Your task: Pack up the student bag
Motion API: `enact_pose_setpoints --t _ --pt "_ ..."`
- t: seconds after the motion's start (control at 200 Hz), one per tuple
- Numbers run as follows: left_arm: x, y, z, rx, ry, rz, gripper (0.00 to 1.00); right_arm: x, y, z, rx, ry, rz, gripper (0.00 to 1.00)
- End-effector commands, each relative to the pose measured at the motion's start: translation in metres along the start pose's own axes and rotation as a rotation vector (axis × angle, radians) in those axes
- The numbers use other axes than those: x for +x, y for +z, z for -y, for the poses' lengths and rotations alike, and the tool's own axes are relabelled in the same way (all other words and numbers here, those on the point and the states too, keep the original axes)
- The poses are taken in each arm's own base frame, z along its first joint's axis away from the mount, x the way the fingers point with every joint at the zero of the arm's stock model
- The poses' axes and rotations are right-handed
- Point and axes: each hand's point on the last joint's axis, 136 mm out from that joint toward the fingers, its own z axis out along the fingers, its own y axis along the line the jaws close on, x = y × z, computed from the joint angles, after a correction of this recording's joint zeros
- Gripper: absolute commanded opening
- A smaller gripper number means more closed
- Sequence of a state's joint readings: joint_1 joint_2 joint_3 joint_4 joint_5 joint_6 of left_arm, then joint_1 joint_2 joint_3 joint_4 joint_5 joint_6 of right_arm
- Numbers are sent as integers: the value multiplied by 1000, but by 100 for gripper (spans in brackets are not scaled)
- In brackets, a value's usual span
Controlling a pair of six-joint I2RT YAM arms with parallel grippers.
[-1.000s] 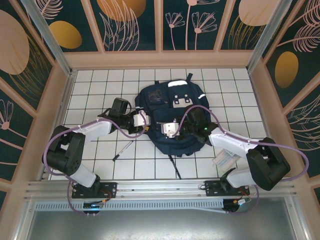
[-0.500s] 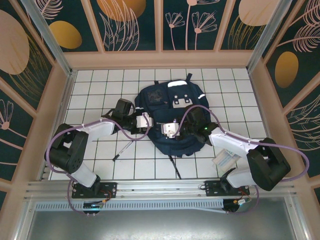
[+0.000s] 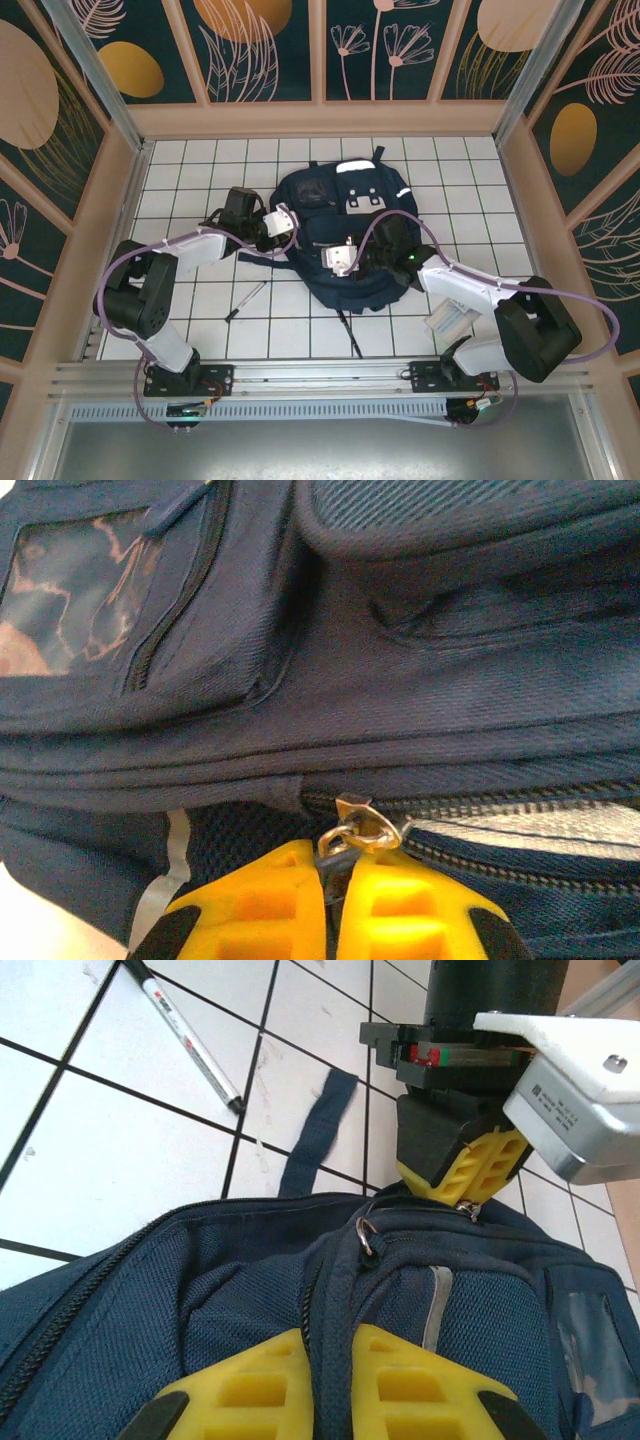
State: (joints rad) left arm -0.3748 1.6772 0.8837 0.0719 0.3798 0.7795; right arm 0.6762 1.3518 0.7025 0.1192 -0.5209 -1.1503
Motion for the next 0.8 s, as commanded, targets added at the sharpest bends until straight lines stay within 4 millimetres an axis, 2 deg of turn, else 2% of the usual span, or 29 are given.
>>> enact_pose_setpoints --t 0.0,0.04,0.07,0.14,0.15,0.205,0.215,0.225,0.235,0.245,0.265,0.35,0.41,0.46,0.505,0.571,0.626,0.721,0.796 --pt "39 8 -49 -199 -105 -165 0 -22 0 25 97 -27 78 8" --pt "42 8 -51 -212 -122 -179 0 -21 1 32 127 -7 72 20" --pt "42 7 -51 -214 -131 -177 6 -20 1 38 152 13 65 27" --pt "34 0 -46 -213 -150 -132 12 -20 -3 53 214 80 64 42" --pt "27 -6 -49 -229 -150 -110 14 -20 -3 55 222 89 62 46" --pt "9 -21 -52 -261 -181 -36 34 -23 -10 67 282 151 56 63" --pt "6 -24 -53 -265 -189 -23 38 -24 -12 70 296 168 58 71" --pt "3 -28 -53 -270 -196 -10 44 -24 -14 72 312 186 60 88" --pt "0 -30 -53 -274 -208 3 49 -26 -16 75 329 203 66 96" --pt "-4 -34 -54 -277 -217 18 53 -26 -18 78 347 224 67 98" --pt "-10 -40 -54 -282 -238 42 58 -28 -24 85 388 272 74 99" --pt "-34 -64 -55 -281 -371 134 67 -28 -52 107 542 538 103 99" --pt "-43 -77 -59 -286 -489 160 67 -16 -73 119 651 765 81 99" --pt "-54 -81 -45 -209 -504 188 60 3 -90 123 735 979 19 99" --pt "-69 -82 -18 -88 -425 239 58 26 -108 122 835 1172 -43 99" --pt "-84 -82 21 -4 -234 283 61 64 -130 98 943 1471 -182 99" --pt "-90 -79 45 22 -81 293 64 83 -139 79 932 1645 -246 99" --pt "-96 -67 65 48 54 284 65 108 -150 46 910 1830 -348 99" --pt "-102 -57 76 76 114 285 67 120 -155 25 926 1860 -421 98"
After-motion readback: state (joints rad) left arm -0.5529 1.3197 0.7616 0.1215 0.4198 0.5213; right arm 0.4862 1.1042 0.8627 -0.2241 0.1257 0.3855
